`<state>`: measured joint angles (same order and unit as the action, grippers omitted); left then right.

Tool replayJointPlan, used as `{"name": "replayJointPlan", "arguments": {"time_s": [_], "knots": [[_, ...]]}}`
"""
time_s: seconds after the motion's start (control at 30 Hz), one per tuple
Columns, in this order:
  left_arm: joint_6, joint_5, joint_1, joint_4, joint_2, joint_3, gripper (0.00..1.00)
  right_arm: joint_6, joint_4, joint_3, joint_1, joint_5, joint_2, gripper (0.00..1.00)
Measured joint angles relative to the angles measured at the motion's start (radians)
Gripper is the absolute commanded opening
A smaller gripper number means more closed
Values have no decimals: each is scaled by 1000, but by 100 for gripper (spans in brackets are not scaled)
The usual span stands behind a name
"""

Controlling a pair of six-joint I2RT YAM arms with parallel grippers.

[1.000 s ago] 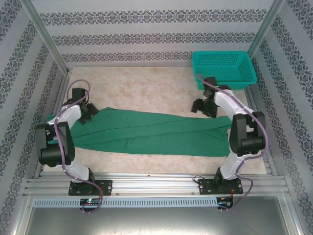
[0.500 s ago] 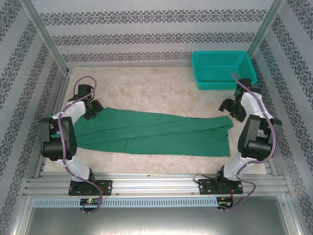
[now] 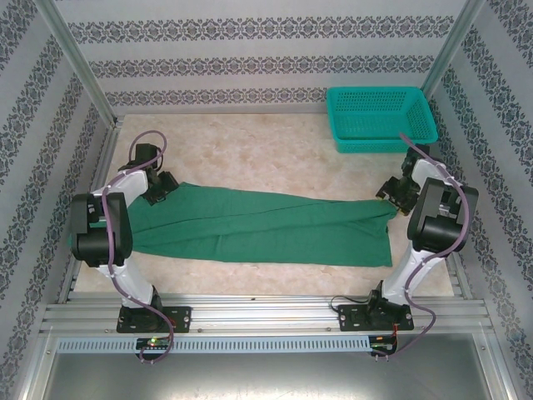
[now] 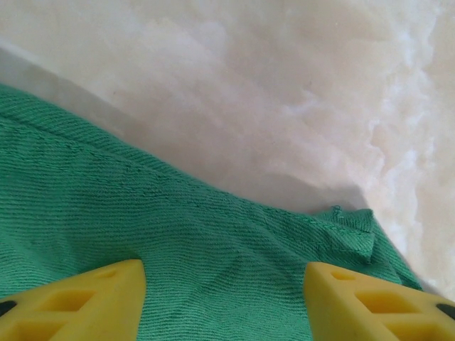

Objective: Roll up the long pants

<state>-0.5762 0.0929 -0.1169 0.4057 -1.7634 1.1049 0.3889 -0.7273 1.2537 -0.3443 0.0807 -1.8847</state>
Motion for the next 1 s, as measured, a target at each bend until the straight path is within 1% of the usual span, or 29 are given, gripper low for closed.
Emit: {"name": "replayJointPlan", "arguments": {"time_s": [0.17,0.27,0.43,0.6,0.7,0.77,0.9,1.0], "knots": [[0,9,5,-3,-7,0,58,6,23,25,0,13,-5,0],[0,12,11,-3,-7,0,57,8,33,44,4,22,28,0],[-1,12,12,-13,-6,-2,56,7,40,95,27,30,153,0],[-1,13,13,-28,8,-21,56,4,63,82,42,43,320,0],[-1,12,13,-30,29,-45,56,-5,67,40,56,40,404,0],[-1,11,13,-29,53,-62,56,-13,69,-16,68,30,460,0],[0,11,12,-25,112,-77,58,-19,43,-182,79,2,613,0],[0,11,13,-23,159,-80,60,6,-5,-302,92,-16,752,0]]}}
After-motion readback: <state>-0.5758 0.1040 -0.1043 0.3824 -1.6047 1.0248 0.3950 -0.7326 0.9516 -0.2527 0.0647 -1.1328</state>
